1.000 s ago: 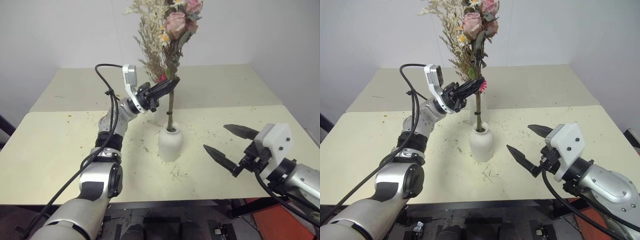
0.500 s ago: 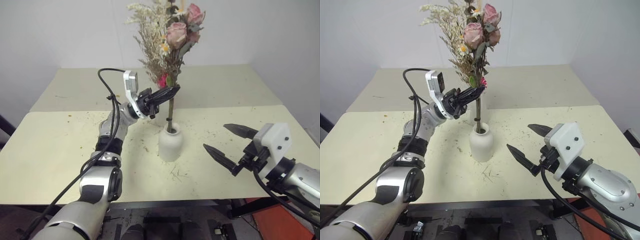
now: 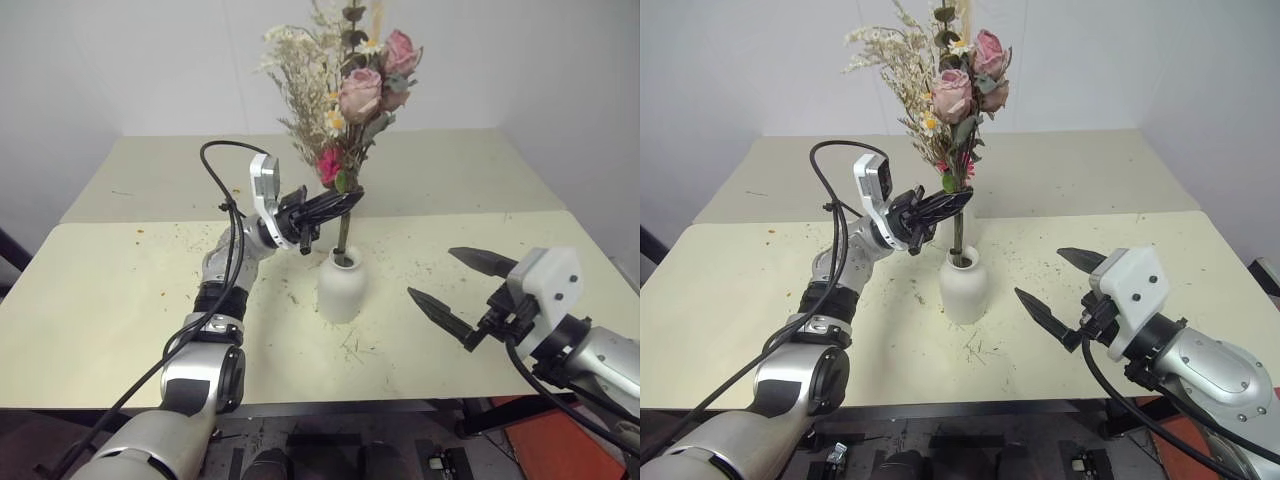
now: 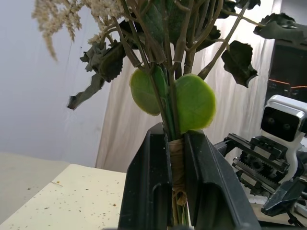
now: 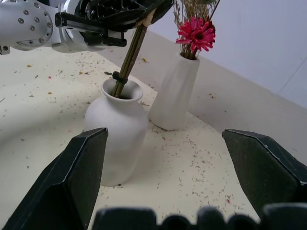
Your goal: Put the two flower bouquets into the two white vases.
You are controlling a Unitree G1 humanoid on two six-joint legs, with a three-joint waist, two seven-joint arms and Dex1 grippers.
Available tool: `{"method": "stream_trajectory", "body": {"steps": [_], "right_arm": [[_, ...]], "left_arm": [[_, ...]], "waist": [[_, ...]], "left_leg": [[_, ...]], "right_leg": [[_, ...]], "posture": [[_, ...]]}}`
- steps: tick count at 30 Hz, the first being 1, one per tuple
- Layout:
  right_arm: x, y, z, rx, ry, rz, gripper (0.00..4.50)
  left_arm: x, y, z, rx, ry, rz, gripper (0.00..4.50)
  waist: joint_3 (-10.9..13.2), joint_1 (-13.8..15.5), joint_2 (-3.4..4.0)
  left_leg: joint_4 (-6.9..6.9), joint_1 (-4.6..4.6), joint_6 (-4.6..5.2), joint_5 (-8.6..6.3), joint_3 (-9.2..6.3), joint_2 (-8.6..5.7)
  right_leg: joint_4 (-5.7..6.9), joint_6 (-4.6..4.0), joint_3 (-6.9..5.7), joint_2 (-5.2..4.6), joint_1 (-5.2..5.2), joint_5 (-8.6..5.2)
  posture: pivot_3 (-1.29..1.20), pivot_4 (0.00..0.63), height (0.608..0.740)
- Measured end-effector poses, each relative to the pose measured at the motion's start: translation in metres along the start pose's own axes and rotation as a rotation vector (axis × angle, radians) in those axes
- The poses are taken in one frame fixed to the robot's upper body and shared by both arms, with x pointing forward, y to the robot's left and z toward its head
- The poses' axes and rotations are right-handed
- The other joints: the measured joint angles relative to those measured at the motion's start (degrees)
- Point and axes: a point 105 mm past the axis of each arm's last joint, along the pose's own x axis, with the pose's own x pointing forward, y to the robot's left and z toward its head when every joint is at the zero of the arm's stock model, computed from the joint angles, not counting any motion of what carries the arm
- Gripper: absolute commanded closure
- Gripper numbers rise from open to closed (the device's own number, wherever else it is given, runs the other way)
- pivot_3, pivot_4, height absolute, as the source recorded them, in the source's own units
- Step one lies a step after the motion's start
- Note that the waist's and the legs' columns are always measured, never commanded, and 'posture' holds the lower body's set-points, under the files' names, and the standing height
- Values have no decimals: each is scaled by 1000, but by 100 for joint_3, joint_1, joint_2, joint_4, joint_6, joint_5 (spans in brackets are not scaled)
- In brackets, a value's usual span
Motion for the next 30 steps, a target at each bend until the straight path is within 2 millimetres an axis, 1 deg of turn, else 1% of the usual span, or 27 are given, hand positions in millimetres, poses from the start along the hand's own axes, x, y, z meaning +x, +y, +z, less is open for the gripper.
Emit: {"method": "stream_trajectory", "body": {"steps": [1,2,3,8,11,14,18,20,22,25,27,30], "right_arm": [[0,0,0,1,1,1,0],[0,1,-1,3,4,3,0],[-1,1,-1,6,5,6,0],[-3,2,-2,14,7,22,0],[-4,2,-1,9,9,28,0],[-6,0,-2,6,12,25,0],[-6,-2,-5,15,21,29,0],[-6,-3,-6,13,23,30,0],[-6,-4,-6,6,23,31,0],[-6,-7,-7,-8,27,21,0],[-5,-7,-7,-11,28,21,0],[-6,-8,-9,-13,36,22,0]], "left_arm": [[-1,-1,-2,-3,8,-8,4381],[-3,-3,-4,-11,21,-20,3668],[-4,-4,-6,-18,26,-26,3503],[-11,-4,-2,-2,50,-26,1918],[-16,-2,-3,28,110,-3,886],[-26,-4,-3,49,199,-17,13],[-45,-19,-7,96,400,-83,13],[-47,-21,-11,108,458,-100,13],[-50,-21,-11,133,488,-100,13],[-56,-16,-14,163,538,-60,13],[-67,-11,-9,195,586,-1,13],[-94,-10,8,249,612,112,13]], "waist": [[0,-4,0],[0,-5,0],[0,-5,0],[0,-3,0],[0,3,0],[0,-7,0],[-1,-30,3],[-1,8,3],[-1,31,3],[-1,17,2],[-1,-17,3],[-2,-110,4]], "left_leg": [[0,1,0,0,0,0],[0,1,0,0,0,0],[0,2,0,0,0,0],[0,2,1,0,0,0],[0,1,1,0,0,0],[0,2,1,0,0,0],[-2,5,3,-2,0,4],[1,5,2,-1,0,4],[1,4,2,-1,0,4],[1,1,3,-2,1,3],[-1,0,6,-4,0,5],[-2,5,15,-9,1,7]], "right_leg": [[1,0,0,0,0,0],[1,0,0,0,0,0],[3,0,0,1,0,0],[2,0,0,1,0,0],[1,0,0,0,0,0],[2,0,0,1,0,0],[3,-1,5,2,-1,0],[4,0,3,1,1,0],[3,0,0,1,2,0],[1,0,1,2,0,-1],[1,-1,4,4,-7,0],[3,-2,8,6,-6,-2]], "posture": [[0,150,740],[0,150,740],[0,150,740],[0,150,740],[0,150,740],[0,150,740],[0,150,740],[0,150,740],[0,150,740],[0,150,740],[0,150,740],[0,150,740]]}}
